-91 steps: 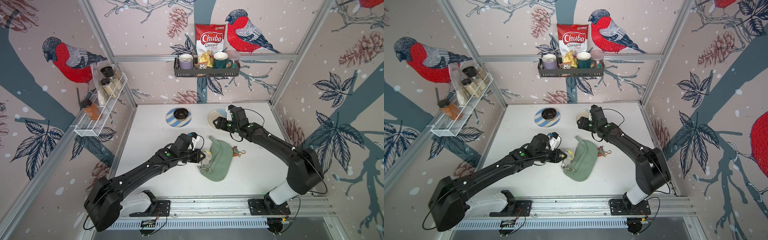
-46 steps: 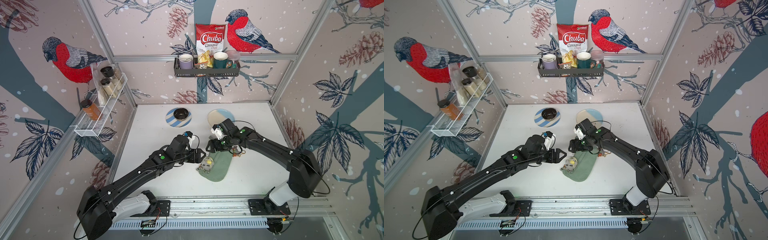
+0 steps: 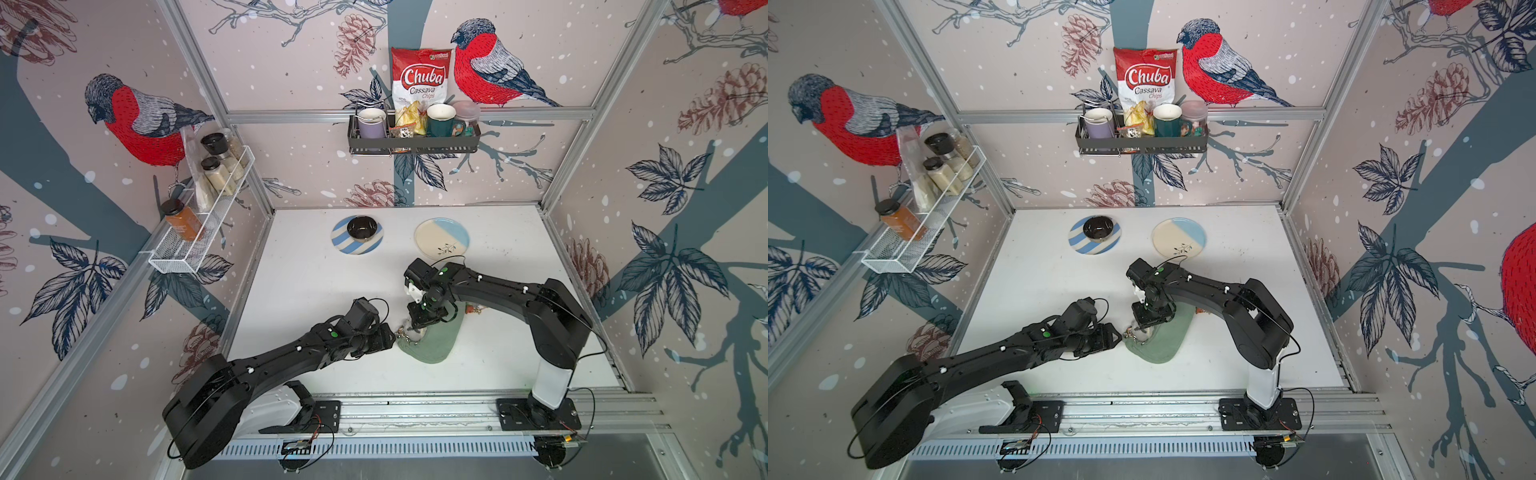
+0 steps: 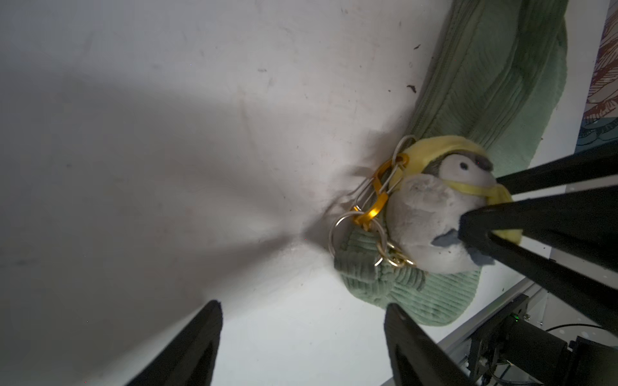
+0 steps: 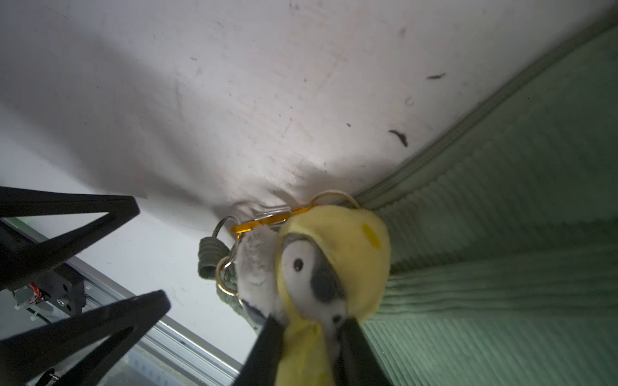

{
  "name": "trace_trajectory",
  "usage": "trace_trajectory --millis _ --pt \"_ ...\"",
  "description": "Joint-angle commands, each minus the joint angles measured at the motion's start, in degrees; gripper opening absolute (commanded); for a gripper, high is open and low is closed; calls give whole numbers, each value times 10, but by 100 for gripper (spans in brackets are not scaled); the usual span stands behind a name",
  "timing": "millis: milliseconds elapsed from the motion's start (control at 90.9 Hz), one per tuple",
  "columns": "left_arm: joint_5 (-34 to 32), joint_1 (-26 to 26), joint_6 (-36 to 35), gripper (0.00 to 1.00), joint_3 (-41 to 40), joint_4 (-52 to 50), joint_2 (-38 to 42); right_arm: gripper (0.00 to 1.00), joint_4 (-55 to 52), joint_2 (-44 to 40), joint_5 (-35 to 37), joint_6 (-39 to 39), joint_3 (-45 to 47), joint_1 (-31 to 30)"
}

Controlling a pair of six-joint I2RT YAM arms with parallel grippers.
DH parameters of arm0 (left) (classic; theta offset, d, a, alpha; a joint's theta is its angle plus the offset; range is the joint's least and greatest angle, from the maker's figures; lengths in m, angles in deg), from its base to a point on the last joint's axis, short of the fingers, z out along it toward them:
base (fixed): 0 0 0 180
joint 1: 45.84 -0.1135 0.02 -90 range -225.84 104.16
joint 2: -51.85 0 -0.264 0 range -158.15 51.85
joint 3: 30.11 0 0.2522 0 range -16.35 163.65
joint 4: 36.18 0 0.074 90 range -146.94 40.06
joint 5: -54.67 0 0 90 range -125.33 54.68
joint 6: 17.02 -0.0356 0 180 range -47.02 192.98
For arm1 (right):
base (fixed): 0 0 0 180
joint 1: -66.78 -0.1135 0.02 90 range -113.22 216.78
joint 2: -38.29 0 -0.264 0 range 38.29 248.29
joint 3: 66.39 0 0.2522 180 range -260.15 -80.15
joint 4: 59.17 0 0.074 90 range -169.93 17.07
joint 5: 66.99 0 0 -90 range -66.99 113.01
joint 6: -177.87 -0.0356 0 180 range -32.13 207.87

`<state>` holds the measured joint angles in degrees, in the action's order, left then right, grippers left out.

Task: Remove the decoration from the bag
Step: Pick up the bag from the center of the board.

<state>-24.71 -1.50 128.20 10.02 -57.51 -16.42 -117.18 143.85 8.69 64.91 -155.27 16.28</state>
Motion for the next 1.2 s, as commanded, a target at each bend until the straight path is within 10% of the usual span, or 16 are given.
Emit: trace_trajectory --millis 0,1188 --pt "26 0 40 77 -12 128 -14 6 44 -26 -28 -20 -10 11" --pt "116 -87 18 56 3 549 -145 0 190 -280 -286 -12 47 77"
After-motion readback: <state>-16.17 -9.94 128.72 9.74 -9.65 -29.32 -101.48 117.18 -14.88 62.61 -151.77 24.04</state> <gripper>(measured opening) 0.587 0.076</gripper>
